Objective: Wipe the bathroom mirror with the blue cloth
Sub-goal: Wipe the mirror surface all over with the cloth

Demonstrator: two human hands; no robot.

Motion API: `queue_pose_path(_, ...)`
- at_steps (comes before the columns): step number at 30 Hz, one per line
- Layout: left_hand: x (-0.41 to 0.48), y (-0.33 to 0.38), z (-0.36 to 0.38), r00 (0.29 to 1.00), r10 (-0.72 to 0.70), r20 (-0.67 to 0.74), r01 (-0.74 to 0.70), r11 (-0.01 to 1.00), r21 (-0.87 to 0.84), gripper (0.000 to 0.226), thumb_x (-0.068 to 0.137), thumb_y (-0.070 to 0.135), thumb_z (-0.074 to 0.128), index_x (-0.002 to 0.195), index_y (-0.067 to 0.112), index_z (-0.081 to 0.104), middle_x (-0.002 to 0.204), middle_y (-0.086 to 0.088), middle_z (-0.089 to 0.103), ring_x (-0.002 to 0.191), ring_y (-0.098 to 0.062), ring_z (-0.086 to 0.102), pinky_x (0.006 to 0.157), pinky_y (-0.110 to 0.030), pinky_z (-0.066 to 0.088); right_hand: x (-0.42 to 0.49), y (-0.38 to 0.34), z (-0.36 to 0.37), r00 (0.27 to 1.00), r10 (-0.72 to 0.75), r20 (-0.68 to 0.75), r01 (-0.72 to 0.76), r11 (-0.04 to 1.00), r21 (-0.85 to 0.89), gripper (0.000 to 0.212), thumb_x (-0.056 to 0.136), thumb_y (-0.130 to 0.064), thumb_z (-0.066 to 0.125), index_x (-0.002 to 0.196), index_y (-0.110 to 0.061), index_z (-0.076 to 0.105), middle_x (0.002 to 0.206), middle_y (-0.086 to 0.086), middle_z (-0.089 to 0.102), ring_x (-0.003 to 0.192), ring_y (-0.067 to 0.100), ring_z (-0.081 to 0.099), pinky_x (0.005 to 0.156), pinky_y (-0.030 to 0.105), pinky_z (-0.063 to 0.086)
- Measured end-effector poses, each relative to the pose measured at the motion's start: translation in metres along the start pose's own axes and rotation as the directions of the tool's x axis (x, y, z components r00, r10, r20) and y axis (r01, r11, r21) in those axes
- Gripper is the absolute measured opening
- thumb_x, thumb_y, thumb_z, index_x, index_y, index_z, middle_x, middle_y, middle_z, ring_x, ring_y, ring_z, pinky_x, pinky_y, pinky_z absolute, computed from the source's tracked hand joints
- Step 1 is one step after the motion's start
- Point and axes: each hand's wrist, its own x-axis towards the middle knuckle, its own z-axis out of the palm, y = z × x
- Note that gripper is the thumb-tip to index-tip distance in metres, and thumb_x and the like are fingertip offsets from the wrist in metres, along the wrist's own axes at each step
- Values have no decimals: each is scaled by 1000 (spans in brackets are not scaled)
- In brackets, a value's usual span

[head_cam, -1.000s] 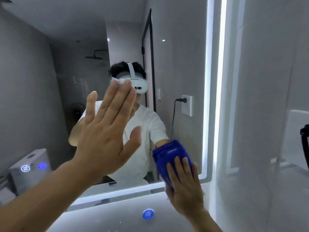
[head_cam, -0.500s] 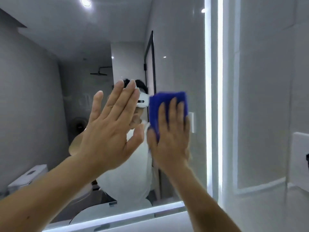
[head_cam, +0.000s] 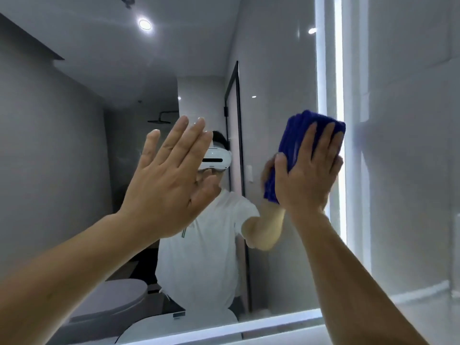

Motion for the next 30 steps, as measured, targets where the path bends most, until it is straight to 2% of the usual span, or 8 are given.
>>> queue_pose_path(2, 0, -6, -4, 1000, 9, -18, -9, 1000, 2, 67, 98, 51, 21, 154, 14, 25, 163, -4, 19, 152, -20, 6, 120, -54, 9, 24, -34, 2, 999, -16, -45, 16, 1000, 2, 67, 100, -43, 35, 156, -12, 13, 162, 15, 12, 149, 36, 10, 118, 54, 19)
queue_pose_path(5, 1, -11, -5, 1000, -4, -28, 5, 1000, 31, 66, 98, 47, 23, 153, 11, 26, 162, -6, 21, 151, -22, 10, 119, -56, 12, -9, -55, 11, 968, -246, -56, 246, 969, -5, 67, 101, -41, 31, 157, -13, 9, 164, 13, 7, 151, 33, 5, 119, 53, 15)
queue_pose_path(8, 3, -11, -2, 1000, -10, -8, 10, 998, 64, 66, 98, 47, 19, 153, 11, 19, 163, -6, 14, 152, -20, 3, 120, -55, 9, -91, -30, 21, 857, -513, 37, 514, 858, 7, 68, 100, -39, 40, 157, -16, 11, 165, 10, 3, 151, 30, 6, 121, 52, 9)
queue_pose_path(11, 6, -9, -2, 1000, 7, 7, -8, 997, 78, 64, 98, 46, 17, 153, 13, 13, 164, -4, 10, 152, -18, -1, 121, -54, 7, -137, 21, 26, 766, -636, 92, 641, 767, -25, 73, 95, -39, 49, 157, -19, 16, 165, 6, 6, 150, 29, 12, 121, 51, 12)
queue_pose_path(13, 12, -7, -4, 1000, 8, 10, -8, 998, 69, 64, 99, 48, 15, 153, 14, 11, 164, -3, 10, 152, -17, -1, 121, -54, 7, -122, 47, 23, 816, -572, 80, 577, 815, -60, 67, 98, -40, 44, 156, -19, 18, 164, 6, 13, 149, 30, 17, 120, 53, 16)
queue_pose_path(17, 23, -5, -10, 1000, 13, 1, -13, 998, 68, 64, 98, 49, 10, 152, 13, 8, 164, -3, 9, 152, -17, -2, 120, -54, 7, -88, 84, 6, 962, -269, 45, 273, 953, -135, 60, 103, -44, 22, 153, -11, 23, 160, 14, 23, 146, 36, 26, 119, 54, 12)
queue_pose_path(24, 40, -7, -14, 996, 79, -37, -76, 994, 80, 65, 98, 47, 19, 155, 15, 15, 164, -1, 6, 152, -14, -5, 121, -51, 6, -53, 69, 8, 991, -125, 53, 128, 989, -73, 74, 92, -37, 31, 153, -2, 11, 156, 25, 23, 144, 44, 22, 115, 55, 23)
queue_pose_path(30, 70, -7, -17, 990, 111, -82, -104, 992, 76, 65, 98, 52, 13, 153, 18, 9, 164, 1, 8, 152, -16, -2, 121, -53, 8, 84, 13, -10, 976, -218, -23, 215, 973, -80, 72, 94, -37, 37, 153, 0, 18, 160, 24, 16, 148, 39, 12, 118, 52, 16)
